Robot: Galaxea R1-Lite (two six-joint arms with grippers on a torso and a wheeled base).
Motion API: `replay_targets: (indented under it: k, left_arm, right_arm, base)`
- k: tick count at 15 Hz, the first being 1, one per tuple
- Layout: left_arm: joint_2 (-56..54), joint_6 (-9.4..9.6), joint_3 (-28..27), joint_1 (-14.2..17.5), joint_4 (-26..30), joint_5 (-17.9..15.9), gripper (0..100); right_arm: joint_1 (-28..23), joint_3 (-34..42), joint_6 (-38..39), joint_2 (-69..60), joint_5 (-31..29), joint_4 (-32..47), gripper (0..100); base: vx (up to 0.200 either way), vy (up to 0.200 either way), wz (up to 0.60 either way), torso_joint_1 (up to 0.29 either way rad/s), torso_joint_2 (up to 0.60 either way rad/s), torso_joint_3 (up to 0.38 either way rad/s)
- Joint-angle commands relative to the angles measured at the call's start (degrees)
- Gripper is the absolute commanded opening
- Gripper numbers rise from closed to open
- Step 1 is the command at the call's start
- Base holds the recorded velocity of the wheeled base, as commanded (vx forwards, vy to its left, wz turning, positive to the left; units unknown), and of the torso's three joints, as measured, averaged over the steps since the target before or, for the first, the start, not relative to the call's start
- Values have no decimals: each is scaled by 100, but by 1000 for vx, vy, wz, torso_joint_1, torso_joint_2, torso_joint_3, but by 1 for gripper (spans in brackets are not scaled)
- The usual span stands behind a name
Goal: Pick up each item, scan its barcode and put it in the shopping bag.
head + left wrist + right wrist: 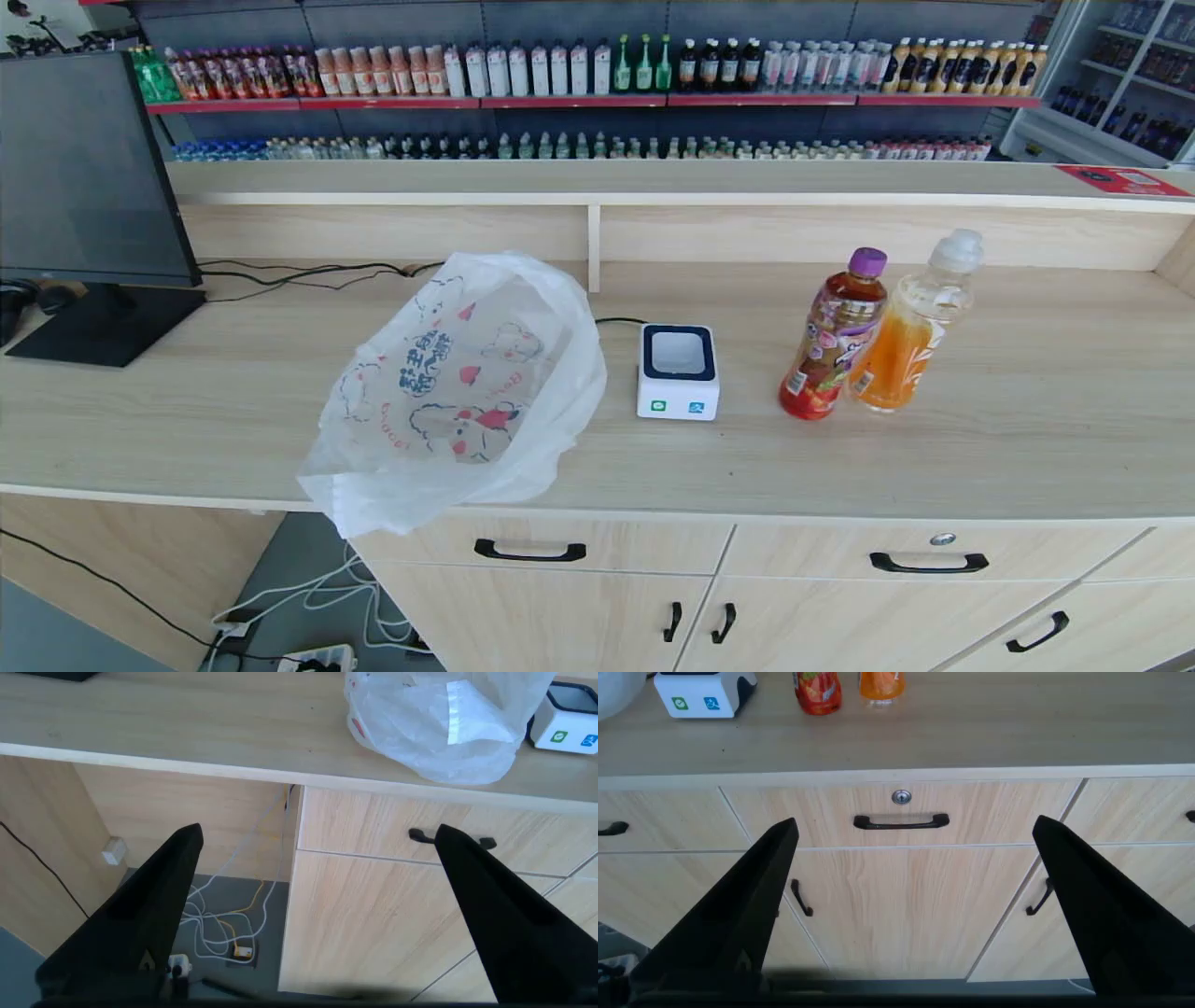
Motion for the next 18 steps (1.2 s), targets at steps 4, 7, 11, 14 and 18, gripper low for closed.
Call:
replay_targets:
  k: [4, 7, 11, 14, 18]
  left_arm:
    - [-2, -1, 0, 3, 0, 1, 100]
    - [-2, -1, 0, 3, 0, 1, 100]
    - [-2, -1, 0, 3, 0, 1, 100]
    - [-2, -1, 0, 3, 0, 1, 100]
    - [-2, 8, 0, 3, 0, 1, 100]
  right_arm:
    - [0, 0, -1, 7, 1, 0, 100]
    - [0, 0, -10, 7, 1, 0, 100]
    - [0, 0, 42, 7, 1, 0, 100]
    - [9, 0, 34, 7, 115, -18, 100]
    - [9, -123, 51, 7, 502, -308, 100]
  base:
    - [0, 0, 0, 0, 0, 0]
    - [0, 0, 0, 0, 0, 0]
    - [0, 0, 0, 0, 0, 0]
    - [0, 0, 0, 0, 0, 0]
    - [0, 0, 0, 0, 0, 0]
